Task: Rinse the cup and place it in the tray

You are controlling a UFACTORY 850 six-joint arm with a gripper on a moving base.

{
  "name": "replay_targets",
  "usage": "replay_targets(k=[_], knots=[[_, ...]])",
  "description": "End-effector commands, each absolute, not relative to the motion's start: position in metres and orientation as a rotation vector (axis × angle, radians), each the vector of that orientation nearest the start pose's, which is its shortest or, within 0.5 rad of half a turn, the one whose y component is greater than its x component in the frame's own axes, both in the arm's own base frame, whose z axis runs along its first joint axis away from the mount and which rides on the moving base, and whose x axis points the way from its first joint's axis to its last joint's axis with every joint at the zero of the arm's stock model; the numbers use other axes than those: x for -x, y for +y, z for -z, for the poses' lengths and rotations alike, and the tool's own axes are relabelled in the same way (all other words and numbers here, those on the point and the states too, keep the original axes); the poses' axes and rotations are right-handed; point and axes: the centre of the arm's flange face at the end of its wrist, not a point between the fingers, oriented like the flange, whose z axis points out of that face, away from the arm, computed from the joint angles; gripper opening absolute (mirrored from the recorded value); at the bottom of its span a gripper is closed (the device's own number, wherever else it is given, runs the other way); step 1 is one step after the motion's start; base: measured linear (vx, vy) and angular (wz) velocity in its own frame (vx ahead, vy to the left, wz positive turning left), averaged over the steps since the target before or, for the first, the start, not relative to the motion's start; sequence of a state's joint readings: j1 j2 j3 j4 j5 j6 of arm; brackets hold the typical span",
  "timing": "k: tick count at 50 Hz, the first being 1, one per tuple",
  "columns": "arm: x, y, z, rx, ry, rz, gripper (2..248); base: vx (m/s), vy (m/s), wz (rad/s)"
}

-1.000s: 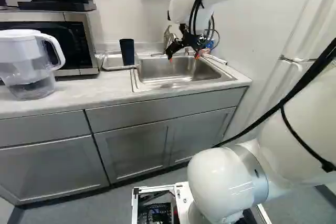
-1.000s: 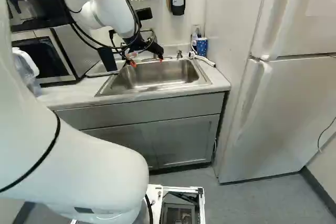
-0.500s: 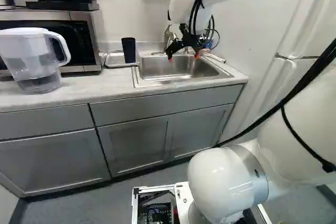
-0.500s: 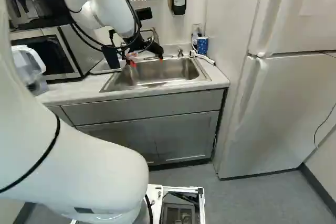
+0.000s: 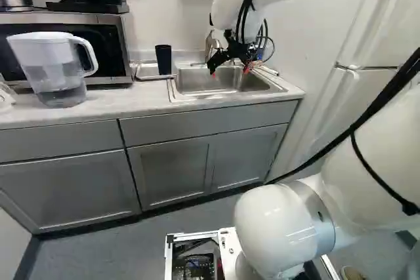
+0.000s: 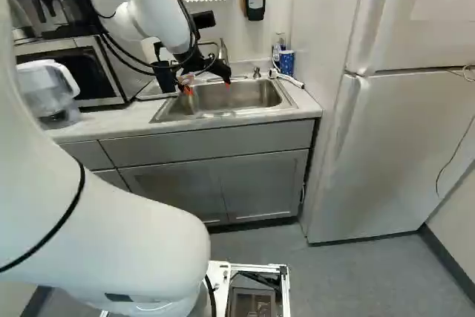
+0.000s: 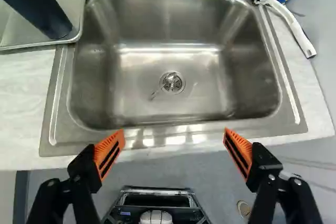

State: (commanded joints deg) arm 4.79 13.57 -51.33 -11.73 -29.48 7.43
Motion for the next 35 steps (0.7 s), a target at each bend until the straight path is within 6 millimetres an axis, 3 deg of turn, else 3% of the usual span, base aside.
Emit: replay_targets(k=[35], knots=[[-0.4098,0.0253,-0.6257,3.064,-0.154,0.997,247,-0.121,0.002,0.021]])
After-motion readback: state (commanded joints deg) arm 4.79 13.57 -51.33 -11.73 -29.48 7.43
